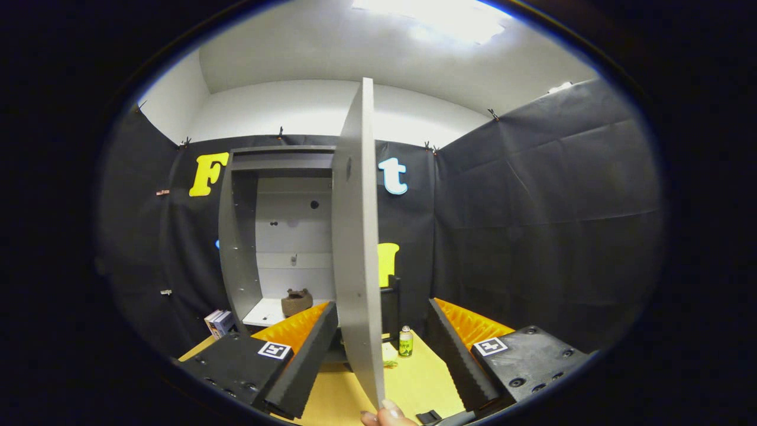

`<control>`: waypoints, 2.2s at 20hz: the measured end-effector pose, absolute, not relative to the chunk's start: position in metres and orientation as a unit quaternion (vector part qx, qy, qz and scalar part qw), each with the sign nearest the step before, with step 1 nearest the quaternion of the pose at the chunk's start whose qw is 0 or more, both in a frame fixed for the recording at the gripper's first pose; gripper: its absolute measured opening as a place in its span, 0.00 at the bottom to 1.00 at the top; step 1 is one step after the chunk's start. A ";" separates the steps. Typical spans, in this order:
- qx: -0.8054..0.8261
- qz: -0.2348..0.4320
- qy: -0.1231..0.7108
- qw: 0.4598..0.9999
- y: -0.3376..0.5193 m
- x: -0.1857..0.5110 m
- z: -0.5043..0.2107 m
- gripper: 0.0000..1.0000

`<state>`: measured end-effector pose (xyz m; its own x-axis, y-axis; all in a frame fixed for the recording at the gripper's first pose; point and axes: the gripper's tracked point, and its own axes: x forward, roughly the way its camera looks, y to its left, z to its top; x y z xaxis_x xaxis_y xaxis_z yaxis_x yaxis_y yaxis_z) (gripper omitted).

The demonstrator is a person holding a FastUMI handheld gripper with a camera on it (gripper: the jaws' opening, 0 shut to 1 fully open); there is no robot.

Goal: Open the shoe cabinet door, grab the shoes and put them into the shoe cabinet, then close the shoe cabinet door.

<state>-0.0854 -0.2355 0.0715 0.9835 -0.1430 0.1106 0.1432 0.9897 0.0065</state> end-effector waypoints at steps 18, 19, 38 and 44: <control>0.047 -0.008 0.023 0.999 -0.286 -0.015 0.028 0.98; 0.044 -0.005 0.022 0.999 -0.285 -0.017 0.028 0.98; 0.047 0.061 0.030 0.997 -0.113 -0.007 0.018 0.98; 0.052 0.081 0.042 0.994 -0.059 0.015 0.007 0.98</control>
